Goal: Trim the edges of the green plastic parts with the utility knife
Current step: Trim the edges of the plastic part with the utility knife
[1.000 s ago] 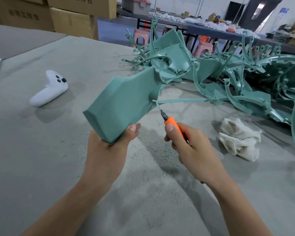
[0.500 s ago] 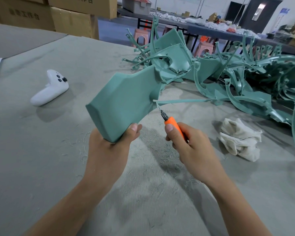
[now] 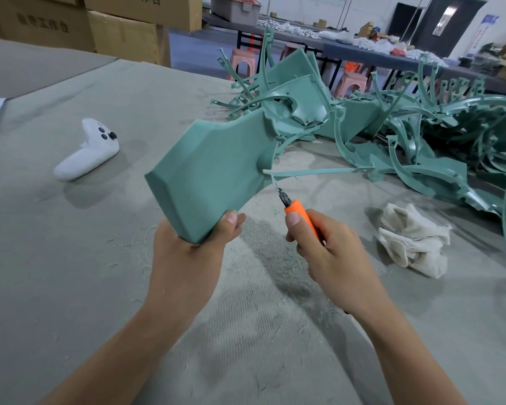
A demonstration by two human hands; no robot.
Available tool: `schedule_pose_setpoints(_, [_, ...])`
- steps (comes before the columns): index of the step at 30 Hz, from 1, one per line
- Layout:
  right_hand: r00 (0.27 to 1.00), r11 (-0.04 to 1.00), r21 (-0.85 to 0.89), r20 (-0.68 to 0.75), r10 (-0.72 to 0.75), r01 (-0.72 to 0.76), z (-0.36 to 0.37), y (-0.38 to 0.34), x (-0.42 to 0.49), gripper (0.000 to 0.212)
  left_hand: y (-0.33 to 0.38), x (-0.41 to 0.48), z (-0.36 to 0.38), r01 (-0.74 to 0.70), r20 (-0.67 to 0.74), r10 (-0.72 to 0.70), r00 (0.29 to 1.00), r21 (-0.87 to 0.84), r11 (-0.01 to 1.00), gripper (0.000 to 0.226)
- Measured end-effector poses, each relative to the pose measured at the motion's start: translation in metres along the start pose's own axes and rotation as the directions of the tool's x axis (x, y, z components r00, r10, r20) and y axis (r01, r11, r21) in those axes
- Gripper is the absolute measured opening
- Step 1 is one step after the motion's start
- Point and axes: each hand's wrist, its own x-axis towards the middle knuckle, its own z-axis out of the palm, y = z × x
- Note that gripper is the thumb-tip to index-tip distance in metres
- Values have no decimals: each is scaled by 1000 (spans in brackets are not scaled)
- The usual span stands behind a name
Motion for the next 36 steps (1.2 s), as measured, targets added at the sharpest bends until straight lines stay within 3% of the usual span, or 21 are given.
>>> schedule_pose_setpoints(7, [1000, 1000, -24, -9, -13, 12, 1, 2, 0, 77, 0, 0, -1, 15, 7, -15, 1000, 6, 1000, 44])
schedule_pose_setpoints(15, [995, 989, -145, -92, -50, 36, 6, 8, 0, 65, -1, -2, 2, 70, 28, -70, 997, -1, 998, 26])
schedule_pose_setpoints(19, [951, 992, -98, -307, 41, -75, -13, 14, 8, 64, 0, -4, -1, 74, 0, -74, 997, 1, 997, 23])
schedule_pose_setpoints(22, [886, 998, -11, -462, 44, -56, -33, 17, 10, 62, 1, -2, -2, 87, -28, -88, 996, -40, 995, 25])
schedule_pose_setpoints(28, [967, 977, 212, -244, 72, -20, -15, 7, 4, 60, 2, -4, 3, 157, 49, -154, 987, -65, 985, 22])
schedule_pose_setpoints(30, [981, 951, 308, -177, 73, -15, -13, 3, 2, 45, 2, -4, 3, 184, 84, -178, 980, -75, 980, 21])
schedule_pose_setpoints(32, [987, 921, 390, -150, 64, 0, -11, -1, 2, 13, 4, -4, 3, 204, 110, -195, 975, -81, 976, 23])
schedule_pose_setpoints(36, [991, 885, 465, -104, 87, -29, -6, 0, 2, 25, 5, -5, 5, 244, 165, -227, 960, -86, 966, 23])
